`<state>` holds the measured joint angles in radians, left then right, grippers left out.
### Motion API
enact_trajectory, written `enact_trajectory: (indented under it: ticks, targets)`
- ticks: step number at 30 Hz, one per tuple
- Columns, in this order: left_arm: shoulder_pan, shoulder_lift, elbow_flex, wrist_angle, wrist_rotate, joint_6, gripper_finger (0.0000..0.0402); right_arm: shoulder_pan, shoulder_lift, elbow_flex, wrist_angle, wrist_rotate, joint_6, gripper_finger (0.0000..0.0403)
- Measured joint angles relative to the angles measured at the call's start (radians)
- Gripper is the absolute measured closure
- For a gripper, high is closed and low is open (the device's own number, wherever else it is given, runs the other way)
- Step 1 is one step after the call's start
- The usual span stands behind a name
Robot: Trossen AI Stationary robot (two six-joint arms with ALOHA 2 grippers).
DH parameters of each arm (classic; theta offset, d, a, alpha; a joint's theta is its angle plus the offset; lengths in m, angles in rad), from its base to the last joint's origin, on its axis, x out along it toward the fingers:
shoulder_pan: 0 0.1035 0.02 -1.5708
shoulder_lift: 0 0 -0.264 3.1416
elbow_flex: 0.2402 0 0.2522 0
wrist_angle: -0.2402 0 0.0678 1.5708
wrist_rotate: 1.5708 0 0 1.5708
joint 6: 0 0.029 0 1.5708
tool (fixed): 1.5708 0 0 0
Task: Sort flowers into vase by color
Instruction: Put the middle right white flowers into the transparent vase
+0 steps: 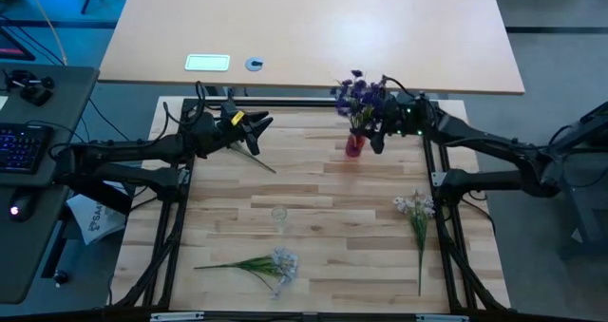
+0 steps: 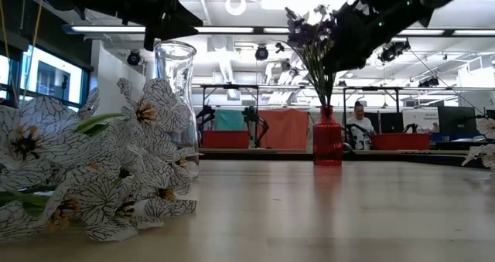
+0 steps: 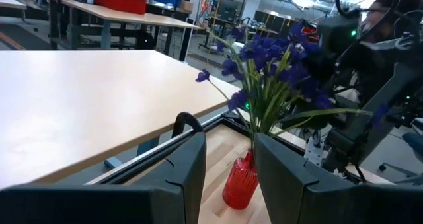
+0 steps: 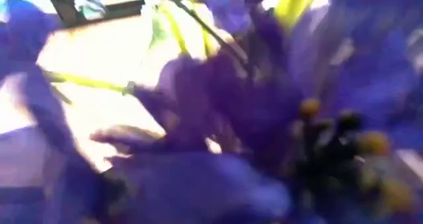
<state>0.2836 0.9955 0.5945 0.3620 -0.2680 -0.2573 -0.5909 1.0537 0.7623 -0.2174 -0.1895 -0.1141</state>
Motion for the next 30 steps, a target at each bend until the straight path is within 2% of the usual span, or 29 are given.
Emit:
enact_trajectory:
  ticks: [6, 15, 22, 25, 27, 30]
  targets:
    - [0.0, 0.0, 0.0, -0.002, 0.005, 0.0, 0.0287, -0.035, -0.036, 0.103, -0.229, 0.024, -0.07, 0.0116]
    - [0.0, 0.0, 0.0, -0.007, -0.001, -0.014, 0.0287, -0.079, -0.158, 0.191, -0.311, 0.023, -0.07, 0.0116]
    - [0.0, 0.0, 0.0, 0.003, -0.005, -0.115, 0.0287, -0.084, -0.229, 0.326, -0.435, 0.139, -0.092, 0.0116]
    - [0.0, 0.011, 0.002, 0.001, -0.005, -0.192, 0.0287, -0.084, -0.247, 0.372, -0.452, 0.156, -0.085, 0.0116]
    - [0.0, 0.026, 0.024, -0.121, -0.003, -0.272, 0.0287, -0.084, -0.256, 0.388, -0.452, 0.159, -0.06, 0.0116]
    - [0.0, 0.063, 0.109, -0.409, 0.045, -0.306, 0.0281, -0.084, -0.259, 0.399, -0.456, 0.204, -0.042, 0.0116]
